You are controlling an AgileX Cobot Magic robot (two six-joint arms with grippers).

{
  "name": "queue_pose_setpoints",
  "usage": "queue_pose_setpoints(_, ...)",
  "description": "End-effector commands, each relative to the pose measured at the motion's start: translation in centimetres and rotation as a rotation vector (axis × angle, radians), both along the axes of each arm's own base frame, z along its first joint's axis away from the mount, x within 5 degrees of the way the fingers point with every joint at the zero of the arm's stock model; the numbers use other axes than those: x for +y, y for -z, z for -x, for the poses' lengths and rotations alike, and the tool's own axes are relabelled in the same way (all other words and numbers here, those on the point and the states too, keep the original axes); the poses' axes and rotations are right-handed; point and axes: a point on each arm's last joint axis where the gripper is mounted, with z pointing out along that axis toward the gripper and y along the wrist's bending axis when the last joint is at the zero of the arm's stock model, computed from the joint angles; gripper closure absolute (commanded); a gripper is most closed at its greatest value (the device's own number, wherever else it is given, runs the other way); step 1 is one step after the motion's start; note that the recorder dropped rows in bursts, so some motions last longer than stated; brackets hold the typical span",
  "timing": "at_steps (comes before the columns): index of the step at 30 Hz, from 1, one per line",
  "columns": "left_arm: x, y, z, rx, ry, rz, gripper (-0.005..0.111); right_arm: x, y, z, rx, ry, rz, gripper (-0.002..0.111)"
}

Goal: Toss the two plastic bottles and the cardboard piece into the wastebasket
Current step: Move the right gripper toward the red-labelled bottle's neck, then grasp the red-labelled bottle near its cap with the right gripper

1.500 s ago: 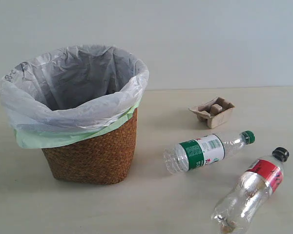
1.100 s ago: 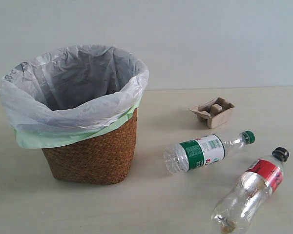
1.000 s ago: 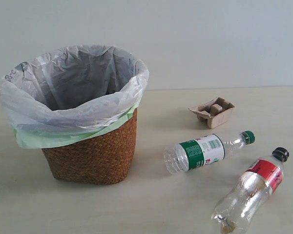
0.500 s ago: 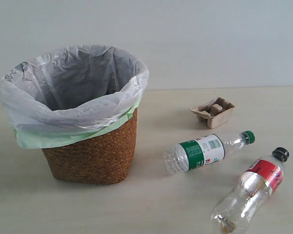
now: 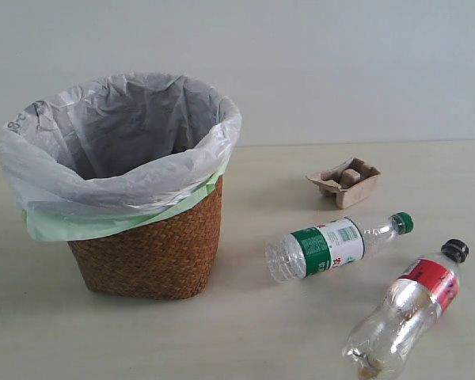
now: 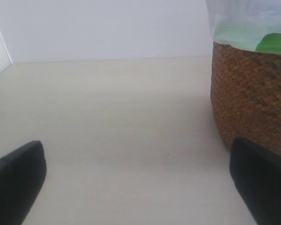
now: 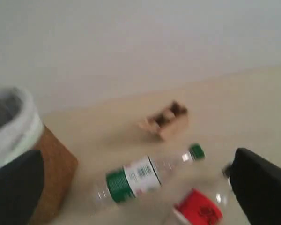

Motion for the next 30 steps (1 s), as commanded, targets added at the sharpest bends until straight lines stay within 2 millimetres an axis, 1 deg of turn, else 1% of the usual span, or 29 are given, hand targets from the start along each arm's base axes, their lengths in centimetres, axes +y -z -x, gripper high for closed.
queue_pose_setpoints(1, 0.0, -0.2, 0.0, -0.015, 0.005, 0.009, -0.001, 0.7, 4.0, -3.5, 0.406, 0.067, 0.029, 0.004)
queue_pose_setpoints(4, 0.0, -0.2, 0.0, -0.015, 0.005, 0.009, -0.001, 1.2, 7.2, -5.5, 0.668, 0.099, 0.093, 0.008)
queue_pose_setpoints(7, 0.0, -0.2, 0.0, -0.015, 0.005, 0.009, -0.001, 1.8, 9.6, -7.6, 0.789, 0.102, 0.124, 0.012)
queue_pose_setpoints(9, 0.0, -0.2, 0.0, -0.015, 0.005, 0.009, -0.001, 2.3, 10.5, -8.9, 0.789, 0.093, 0.108, 0.012)
queue_pose_setpoints(11, 0.0, -0.2, 0.0, -0.015, 0.005, 0.009, -0.001, 2.8, 11.1, -10.2, 0.744, 0.084, 0.085, 0.012)
queue_pose_setpoints(14, 0.0, -0.2, 0.0, -0.015, 0.005, 0.009, -0.001, 3.3, 12.2, -12.1, 0.721, 0.121, 0.013, 0.012)
queue_pose_setpoints(18, 0.0, -0.2, 0.0, -0.015, 0.005, 0.009, -0.001, 3.3, 13.8, -14.4, 0.771, 0.19, -0.043, 0.012)
queue_pose_setpoints(20, 0.0, -0.2, 0.0, -0.015, 0.005, 0.009, -0.001, 2.9, 15.1, -15.7, 0.851, 0.233, -0.035, 0.012)
queue_pose_setpoints(23, 0.0, -0.2, 0.0, -0.015, 0.005, 0.009, -0.001, 2.7, 16.1, -16.6, 0.922, 0.261, -0.021, 0.012)
queue_pose_setpoints(27, 0.0, -0.2, 0.0, -0.015, 0.005, 0.009, -0.001, 2.9, 17.5, -17.4, 0.939, 0.272, -0.03, 0.013)
queue_pose_setpoints(29, 0.0, -0.2, 0.0, -0.015, 0.005, 0.009, -0.001, 2.7, 18.2, -17.6, 0.953, 0.296, -0.045, 0.016)
queue_pose_setpoints(30, 0.0, -0.2, 0.0, -0.015, 0.005, 0.009, -0.001, 2.6, 18.6, -17.8, 0.958, 0.305, -0.051, 0.02)
